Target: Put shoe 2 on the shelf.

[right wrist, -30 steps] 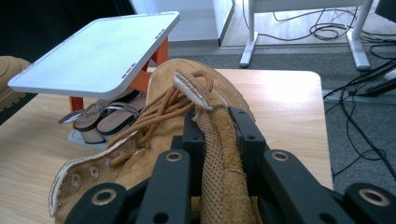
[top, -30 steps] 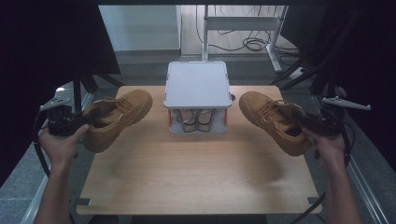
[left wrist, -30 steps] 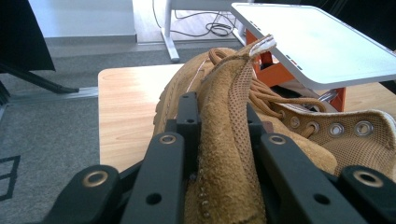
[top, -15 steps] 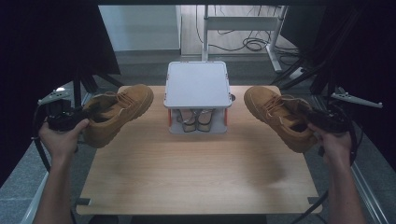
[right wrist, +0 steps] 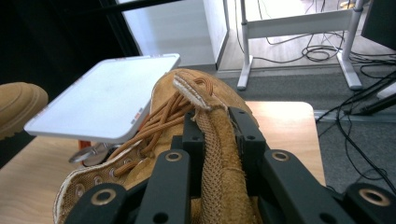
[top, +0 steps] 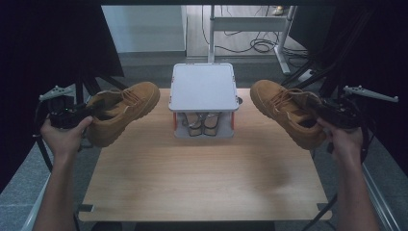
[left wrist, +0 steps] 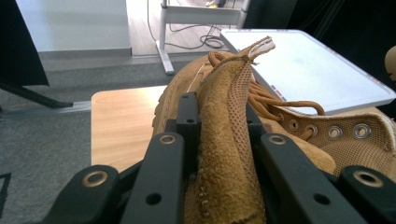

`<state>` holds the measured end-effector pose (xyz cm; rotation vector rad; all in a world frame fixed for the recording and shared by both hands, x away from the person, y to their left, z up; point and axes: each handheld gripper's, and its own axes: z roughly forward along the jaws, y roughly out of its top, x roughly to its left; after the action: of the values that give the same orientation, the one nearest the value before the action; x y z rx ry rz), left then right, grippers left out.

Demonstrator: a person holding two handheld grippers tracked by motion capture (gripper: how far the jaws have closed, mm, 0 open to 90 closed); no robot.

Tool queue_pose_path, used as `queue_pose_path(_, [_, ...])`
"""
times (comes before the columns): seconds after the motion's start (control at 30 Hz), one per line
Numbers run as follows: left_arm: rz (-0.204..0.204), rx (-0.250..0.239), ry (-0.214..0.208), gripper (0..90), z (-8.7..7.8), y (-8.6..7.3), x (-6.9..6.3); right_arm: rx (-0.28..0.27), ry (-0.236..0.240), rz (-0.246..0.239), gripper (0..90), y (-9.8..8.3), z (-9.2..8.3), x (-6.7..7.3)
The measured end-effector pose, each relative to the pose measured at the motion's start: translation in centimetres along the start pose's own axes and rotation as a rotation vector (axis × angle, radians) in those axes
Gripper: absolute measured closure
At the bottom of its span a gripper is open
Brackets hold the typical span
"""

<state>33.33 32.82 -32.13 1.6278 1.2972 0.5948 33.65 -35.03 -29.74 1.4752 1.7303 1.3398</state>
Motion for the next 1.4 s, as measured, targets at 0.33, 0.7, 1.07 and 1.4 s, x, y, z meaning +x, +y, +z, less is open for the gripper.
queue_pose_path(0.33, [0.005,-0.027,-0.009,77.0,0.1,1.8,-0.7,-0.029,0.011,0.030,78.2,1.4,1.3,1.2])
queue_pose_path(0.7, [0.027,-0.042,-0.022,76.9,1.0,3.8,-2.1,-0.049,0.021,0.035,78.1,2.6,2.0,2.4])
queue_pose_path(1.07, [0.023,-0.053,-0.042,76.8,2.2,5.2,-3.2,-0.060,0.039,0.025,78.1,3.6,3.0,3.8])
queue_pose_path(1.4, [0.016,-0.050,-0.058,76.8,4.0,6.2,-4.3,-0.066,0.055,0.031,78.1,4.3,4.3,5.3])
